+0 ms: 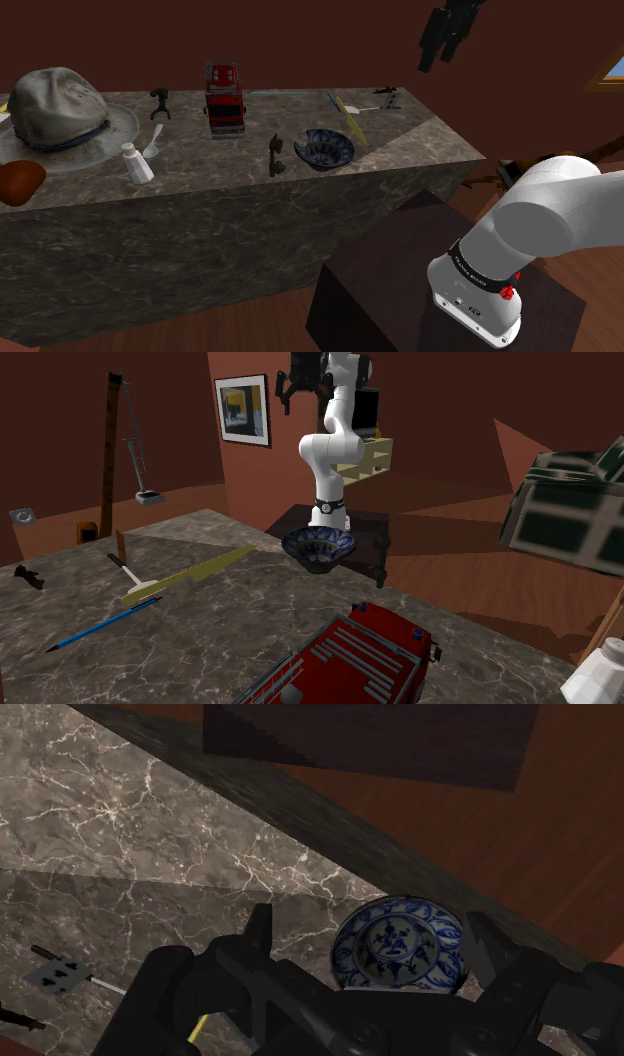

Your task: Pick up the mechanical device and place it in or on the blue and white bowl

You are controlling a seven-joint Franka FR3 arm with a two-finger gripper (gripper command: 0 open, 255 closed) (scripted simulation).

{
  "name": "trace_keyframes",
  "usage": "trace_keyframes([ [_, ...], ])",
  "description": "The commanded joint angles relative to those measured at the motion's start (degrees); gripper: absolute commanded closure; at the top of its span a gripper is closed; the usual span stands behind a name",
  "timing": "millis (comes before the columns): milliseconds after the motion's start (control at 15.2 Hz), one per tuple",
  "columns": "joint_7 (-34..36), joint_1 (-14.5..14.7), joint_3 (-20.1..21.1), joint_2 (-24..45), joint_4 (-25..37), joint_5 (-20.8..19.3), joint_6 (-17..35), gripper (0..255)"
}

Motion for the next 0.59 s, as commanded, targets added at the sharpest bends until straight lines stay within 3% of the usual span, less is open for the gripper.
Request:
trace_keyframes([
  [0, 0.0, 0.0, 0.0, 0.0, 0.0, 0.0, 0.0, 0],
  [528, 5.3, 2.3, 6.7, 11.9, 0.6, 2.4, 9.6, 0],
])
